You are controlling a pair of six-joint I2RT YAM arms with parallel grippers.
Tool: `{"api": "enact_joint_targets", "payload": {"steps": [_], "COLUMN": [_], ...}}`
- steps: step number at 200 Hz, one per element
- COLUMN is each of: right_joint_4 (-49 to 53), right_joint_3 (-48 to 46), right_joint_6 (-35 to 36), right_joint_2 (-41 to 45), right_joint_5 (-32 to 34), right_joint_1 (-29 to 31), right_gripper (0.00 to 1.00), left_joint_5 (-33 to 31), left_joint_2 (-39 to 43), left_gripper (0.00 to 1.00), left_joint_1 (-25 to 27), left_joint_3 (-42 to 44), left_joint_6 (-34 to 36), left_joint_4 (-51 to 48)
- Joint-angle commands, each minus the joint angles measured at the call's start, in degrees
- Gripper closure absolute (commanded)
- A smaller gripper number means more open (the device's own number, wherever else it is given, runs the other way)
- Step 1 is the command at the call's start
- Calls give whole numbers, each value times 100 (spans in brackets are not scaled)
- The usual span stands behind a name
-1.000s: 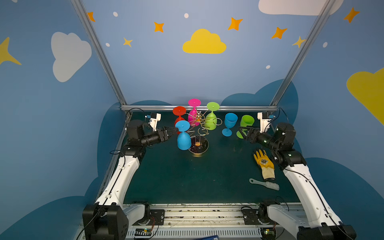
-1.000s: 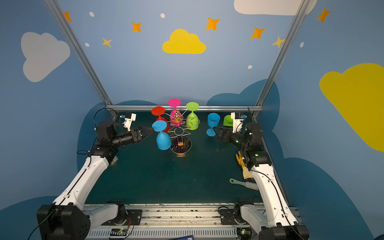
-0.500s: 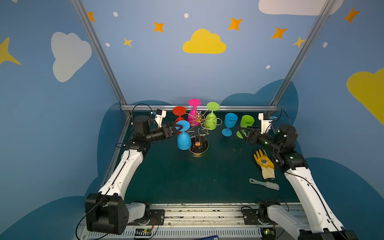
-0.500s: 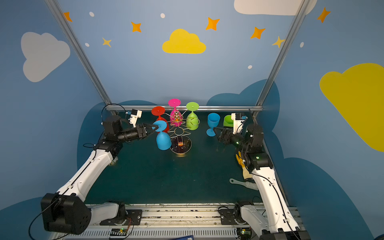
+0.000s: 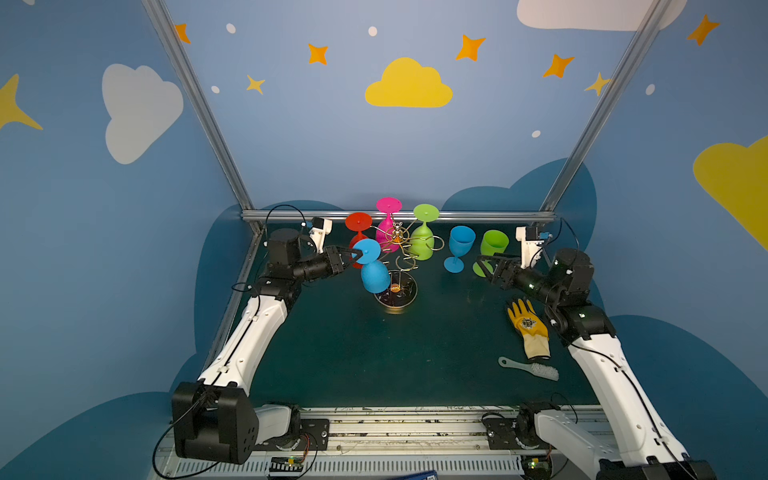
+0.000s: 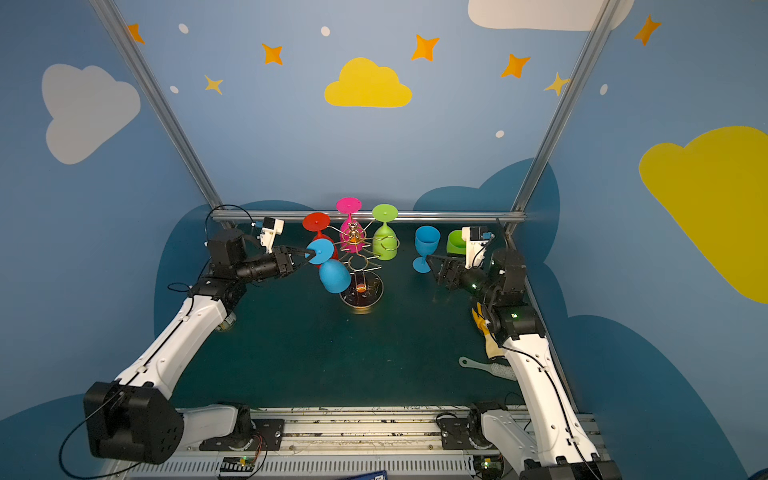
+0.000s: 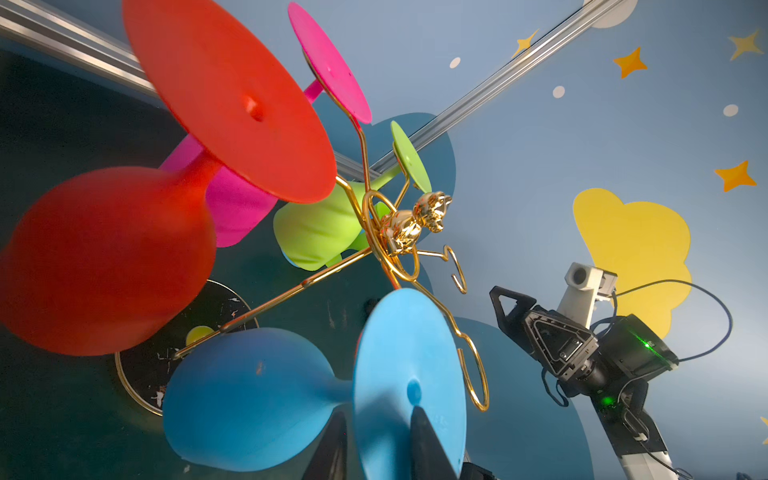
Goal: Take the wine glass off the wine glass rack
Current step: 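Reach the left gripper toward the blue glass hanging on the rack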
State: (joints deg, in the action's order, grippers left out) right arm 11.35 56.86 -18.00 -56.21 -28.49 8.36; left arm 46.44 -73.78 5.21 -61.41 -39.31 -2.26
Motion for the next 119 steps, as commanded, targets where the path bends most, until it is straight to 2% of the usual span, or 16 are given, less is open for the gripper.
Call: {"api": "enact_joint_targets", "payload": {"steps": [1, 67, 119], "right_joint_4": [22, 42, 60], "right_joint_3": [-70, -113, -131], "right_joint_6": [33, 28, 17], "right_joint_2": [66, 92, 127], "right_joint_5": [40, 54, 54], "right_joint_1": [18, 29, 28], "right_gripper": [24, 24, 24], "left_joint_5": [-60, -95, 13], "left_joint_2": [73, 153, 266], "left_gripper": [76, 84, 86], "left_joint_1": [2, -73, -175], "left_joint_3": [-155, -271, -312], "left_joint_6": [152, 47, -298], "left_joint_4": [-221, -440, -389]}}
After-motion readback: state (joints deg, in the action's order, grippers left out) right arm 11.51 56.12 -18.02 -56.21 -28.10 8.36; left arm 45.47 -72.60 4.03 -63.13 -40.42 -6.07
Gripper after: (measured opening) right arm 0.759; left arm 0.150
